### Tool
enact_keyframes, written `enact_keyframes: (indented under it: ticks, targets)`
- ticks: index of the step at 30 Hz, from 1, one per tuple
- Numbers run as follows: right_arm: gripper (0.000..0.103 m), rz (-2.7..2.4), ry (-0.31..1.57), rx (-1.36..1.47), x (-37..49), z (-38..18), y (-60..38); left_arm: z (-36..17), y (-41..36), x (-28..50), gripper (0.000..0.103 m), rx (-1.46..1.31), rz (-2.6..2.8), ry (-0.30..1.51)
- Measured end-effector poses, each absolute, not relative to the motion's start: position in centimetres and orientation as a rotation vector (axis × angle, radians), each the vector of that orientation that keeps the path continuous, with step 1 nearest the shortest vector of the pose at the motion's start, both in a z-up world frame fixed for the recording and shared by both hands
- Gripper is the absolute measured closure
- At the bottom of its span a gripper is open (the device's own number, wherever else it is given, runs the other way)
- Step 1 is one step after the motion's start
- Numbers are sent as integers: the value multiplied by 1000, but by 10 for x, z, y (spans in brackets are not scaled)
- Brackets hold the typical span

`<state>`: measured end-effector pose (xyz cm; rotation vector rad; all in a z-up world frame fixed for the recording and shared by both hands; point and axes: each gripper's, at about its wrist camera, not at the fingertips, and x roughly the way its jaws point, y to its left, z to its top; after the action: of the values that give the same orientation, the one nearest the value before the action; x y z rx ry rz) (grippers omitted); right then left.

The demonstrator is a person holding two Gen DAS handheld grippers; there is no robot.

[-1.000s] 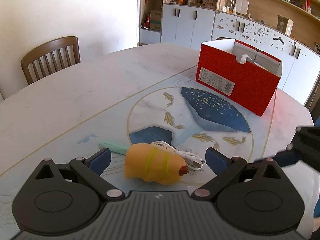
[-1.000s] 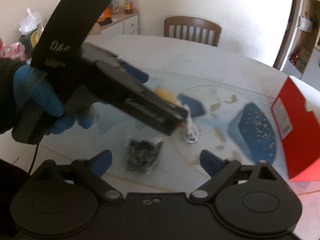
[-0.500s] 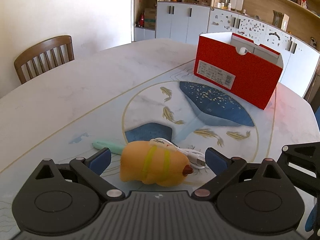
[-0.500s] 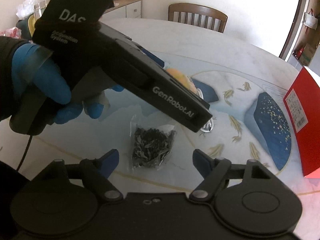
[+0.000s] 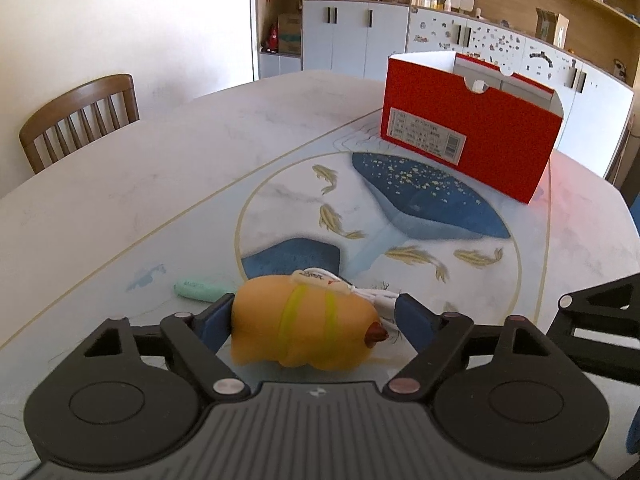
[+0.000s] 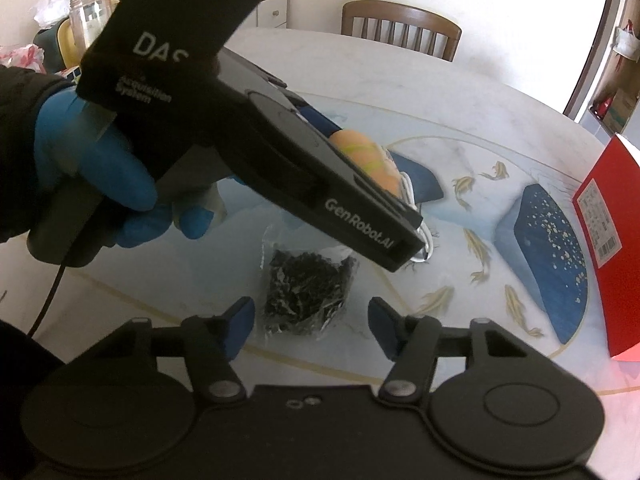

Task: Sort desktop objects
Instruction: 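Grasp the yellow toy with the left tool while the right tool grasps the clear bag of dark items, then carry the yellow toy and clear bag with both tools over the red box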

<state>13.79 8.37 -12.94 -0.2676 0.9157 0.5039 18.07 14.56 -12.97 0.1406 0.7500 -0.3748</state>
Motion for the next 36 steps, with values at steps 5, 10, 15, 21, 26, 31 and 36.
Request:
enact_keyframes:
  ticks: [5, 10, 15, 21, 26, 31, 36]
  targets:
    - [49, 503, 914, -276, 137, -130, 84, -133, 145, 180, 25, 164, -357, 760]
    - [55, 499, 913, -277, 136, -129, 84, -132, 145, 179, 26, 165, -354, 760]
    - [63, 497, 918, -277, 135, -130, 83, -130, 145, 178, 28, 158, -349, 758]
    - [70, 488, 928, -267, 135, -128, 75, -124, 144, 177, 28, 149, -345, 755]
    - [72, 485, 925, -264, 134, -127, 69, -119, 143, 173, 28, 137, -335, 753]
    - [74, 467, 915, -256, 132, -122, 62, -110, 145, 169, 28, 124, -318, 748]
    - [77, 439, 901, -239, 130, -115, 50, -99, 142, 167, 29, 119, -301, 738]
